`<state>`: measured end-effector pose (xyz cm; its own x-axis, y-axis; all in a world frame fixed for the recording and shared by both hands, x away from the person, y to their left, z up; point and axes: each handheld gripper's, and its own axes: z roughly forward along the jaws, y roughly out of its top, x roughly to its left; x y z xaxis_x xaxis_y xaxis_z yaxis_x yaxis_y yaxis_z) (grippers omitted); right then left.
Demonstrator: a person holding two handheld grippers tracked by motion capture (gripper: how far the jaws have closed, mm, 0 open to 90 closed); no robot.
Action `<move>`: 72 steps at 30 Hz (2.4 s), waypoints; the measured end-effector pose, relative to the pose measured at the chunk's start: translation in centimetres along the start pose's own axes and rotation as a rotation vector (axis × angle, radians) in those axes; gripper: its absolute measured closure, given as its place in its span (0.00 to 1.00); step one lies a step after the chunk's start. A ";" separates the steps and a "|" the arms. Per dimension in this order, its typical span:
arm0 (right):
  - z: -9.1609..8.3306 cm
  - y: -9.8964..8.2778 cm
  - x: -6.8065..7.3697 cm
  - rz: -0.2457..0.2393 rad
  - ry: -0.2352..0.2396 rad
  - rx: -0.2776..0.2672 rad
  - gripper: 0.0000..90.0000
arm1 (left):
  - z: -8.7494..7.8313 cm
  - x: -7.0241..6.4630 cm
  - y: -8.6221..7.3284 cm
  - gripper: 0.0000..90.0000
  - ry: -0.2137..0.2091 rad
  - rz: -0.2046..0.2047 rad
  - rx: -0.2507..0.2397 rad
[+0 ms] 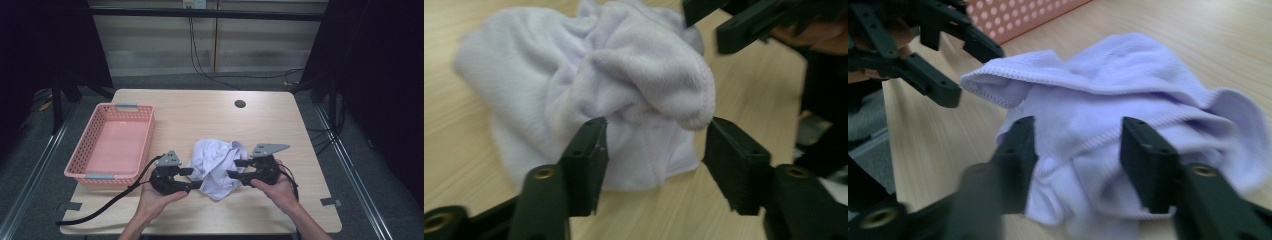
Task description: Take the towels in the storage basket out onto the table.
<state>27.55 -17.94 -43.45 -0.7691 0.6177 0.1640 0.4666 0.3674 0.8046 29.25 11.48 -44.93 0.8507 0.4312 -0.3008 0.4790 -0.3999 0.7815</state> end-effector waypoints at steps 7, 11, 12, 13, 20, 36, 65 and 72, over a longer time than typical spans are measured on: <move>3.6 0.0 -1.0 0.009 0.007 0.038 0.41 | 2.4 2.7 0.7 0.43 0.056 -0.021 0.003; 4.4 -0.7 -1.0 -0.001 -0.008 0.064 0.35 | 3.6 2.8 0.1 0.67 0.066 -0.019 0.020; 4.7 -0.9 -0.9 -0.007 -0.018 0.066 0.38 | 3.4 2.7 0.1 0.77 0.065 -0.008 0.011; 4.8 -1.0 -0.8 -0.014 -0.030 0.071 0.45 | 3.2 2.5 0.2 0.83 0.057 -0.008 0.001; 2.9 -0.7 -2.2 0.094 -0.024 -0.007 0.75 | 1.2 1.8 1.2 0.90 -0.029 -0.028 -0.121; -4.7 0.1 -6.4 0.216 -0.139 -0.165 0.91 | -3.5 1.9 1.9 0.96 -0.070 -0.073 -0.258; -7.0 -1.7 -10.5 0.207 -0.267 -0.096 0.53 | -6.6 2.4 -0.5 0.62 0.059 -0.155 -0.183; -1.8 -1.8 -6.7 0.136 -0.140 0.000 0.42 | -0.7 3.2 -1.0 0.58 0.034 -0.129 -0.042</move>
<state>31.05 -23.95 -44.96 -0.6309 0.7522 0.1901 0.5619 0.2739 0.7806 31.32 13.84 -46.31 0.7741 0.5046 -0.3822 0.5740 -0.3050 0.7599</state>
